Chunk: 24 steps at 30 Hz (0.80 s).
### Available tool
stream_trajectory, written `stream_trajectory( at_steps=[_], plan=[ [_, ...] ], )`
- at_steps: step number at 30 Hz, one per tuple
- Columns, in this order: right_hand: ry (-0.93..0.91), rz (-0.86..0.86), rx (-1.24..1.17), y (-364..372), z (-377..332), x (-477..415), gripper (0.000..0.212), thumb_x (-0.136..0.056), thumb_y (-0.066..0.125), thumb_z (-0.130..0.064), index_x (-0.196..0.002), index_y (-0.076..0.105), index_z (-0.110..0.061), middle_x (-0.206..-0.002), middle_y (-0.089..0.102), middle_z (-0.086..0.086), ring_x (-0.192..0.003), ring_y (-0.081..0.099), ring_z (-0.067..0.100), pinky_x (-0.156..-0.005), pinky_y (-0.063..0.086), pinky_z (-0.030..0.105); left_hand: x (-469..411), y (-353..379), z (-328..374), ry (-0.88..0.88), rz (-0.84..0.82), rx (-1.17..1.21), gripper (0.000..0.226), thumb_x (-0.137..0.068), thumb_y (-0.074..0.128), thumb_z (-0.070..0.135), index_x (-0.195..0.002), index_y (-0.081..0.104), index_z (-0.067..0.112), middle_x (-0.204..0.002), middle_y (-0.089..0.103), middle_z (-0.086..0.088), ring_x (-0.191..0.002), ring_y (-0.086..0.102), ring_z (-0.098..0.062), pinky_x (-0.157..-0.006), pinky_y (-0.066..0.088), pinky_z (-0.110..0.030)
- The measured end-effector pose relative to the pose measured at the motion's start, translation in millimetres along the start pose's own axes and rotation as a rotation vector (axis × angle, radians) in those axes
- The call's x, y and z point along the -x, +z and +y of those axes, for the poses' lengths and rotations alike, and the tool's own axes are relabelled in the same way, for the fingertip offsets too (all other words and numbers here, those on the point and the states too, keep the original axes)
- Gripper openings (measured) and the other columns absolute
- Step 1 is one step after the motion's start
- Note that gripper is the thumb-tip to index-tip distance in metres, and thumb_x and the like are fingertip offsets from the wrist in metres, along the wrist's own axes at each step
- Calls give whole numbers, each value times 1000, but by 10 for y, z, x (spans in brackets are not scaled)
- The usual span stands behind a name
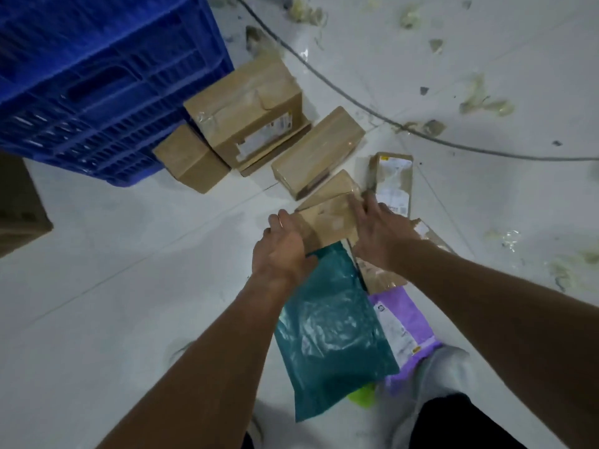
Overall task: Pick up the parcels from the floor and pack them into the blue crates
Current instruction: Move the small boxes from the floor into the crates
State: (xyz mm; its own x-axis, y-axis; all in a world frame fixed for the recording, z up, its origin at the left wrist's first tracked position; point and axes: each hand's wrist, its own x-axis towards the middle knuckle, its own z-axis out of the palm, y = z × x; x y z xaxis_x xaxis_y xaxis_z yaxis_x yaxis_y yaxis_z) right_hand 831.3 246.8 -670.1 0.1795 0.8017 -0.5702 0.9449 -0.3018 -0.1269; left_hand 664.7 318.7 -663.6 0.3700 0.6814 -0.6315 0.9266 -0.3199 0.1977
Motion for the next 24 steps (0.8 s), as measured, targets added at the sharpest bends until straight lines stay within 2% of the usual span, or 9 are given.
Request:
stream_trajectory(
  at_steps=[2,4,6,9,12,16,19,22,24],
  plan=[
    [-62,43,3,186,31,-203,97,-82,72,-24,-153,5,-19,-156,9,13,-127,44,35,-85,53,43,-191,145,10,27,18,2,109,-74,81,42,-152,10,11,-143,28,-10,-120,48,-30,-92,47,-41],
    [-126,65,34,312,72,-368,100,-83,71,-22,-153,0,-21,-159,1,11,-129,41,36,-87,55,41,-330,267,-3,57,42,-27,114,-72,83,39,-153,7,12,-149,22,-10,-122,46,-30,-94,47,-41],
    [-154,99,39,368,85,-479,97,-85,69,-23,-153,1,-20,-157,8,12,-127,43,35,-87,55,42,-424,366,-29,92,85,-69,104,-75,81,32,-151,12,11,-146,26,-12,-116,48,-29,-91,48,-39],
    [-165,124,32,354,54,-527,96,-82,72,-30,-152,7,-18,-148,23,11,-121,48,33,-84,55,42,-499,389,-68,111,138,-56,82,-77,75,21,-141,25,12,-129,36,-9,-103,51,-25,-82,51,-37],
    [-163,121,21,257,36,-487,99,-77,76,-36,-151,11,-19,-142,28,9,-116,50,31,-81,55,41,-491,296,-78,125,137,-62,82,-72,78,21,-137,29,12,-124,37,-7,-100,52,-25,-81,53,-39],
    [-153,118,20,-56,-7,-289,101,-76,76,-42,-149,11,-20,-138,30,8,-111,52,29,-79,55,40,-311,-17,-47,156,142,-97,88,-66,83,26,-135,30,13,-122,37,-6,-99,53,-23,-80,54,-38],
    [-165,135,35,-417,-64,-17,102,-74,78,-42,-148,13,-18,-134,33,7,-109,53,26,-78,52,37,-23,-347,-6,172,142,-92,84,-65,83,25,-131,32,14,-120,37,-5,-95,53,-23,-76,54,-37],
    [-202,132,71,-845,-196,345,95,-76,76,-38,-147,18,-14,-134,35,8,-111,53,25,-83,49,35,360,-765,16,173,122,-90,75,-66,79,22,-126,35,14,-118,39,-4,-90,53,-23,-67,43,-34],
    [-228,101,89,-1180,-323,617,94,-81,71,-38,-150,14,-11,-140,31,10,-115,50,27,-88,47,37,660,-1130,22,160,105,-108,72,-65,80,24,-123,37,16,-117,40,-3,-87,52,-22,-64,38,-34]
  ],
)
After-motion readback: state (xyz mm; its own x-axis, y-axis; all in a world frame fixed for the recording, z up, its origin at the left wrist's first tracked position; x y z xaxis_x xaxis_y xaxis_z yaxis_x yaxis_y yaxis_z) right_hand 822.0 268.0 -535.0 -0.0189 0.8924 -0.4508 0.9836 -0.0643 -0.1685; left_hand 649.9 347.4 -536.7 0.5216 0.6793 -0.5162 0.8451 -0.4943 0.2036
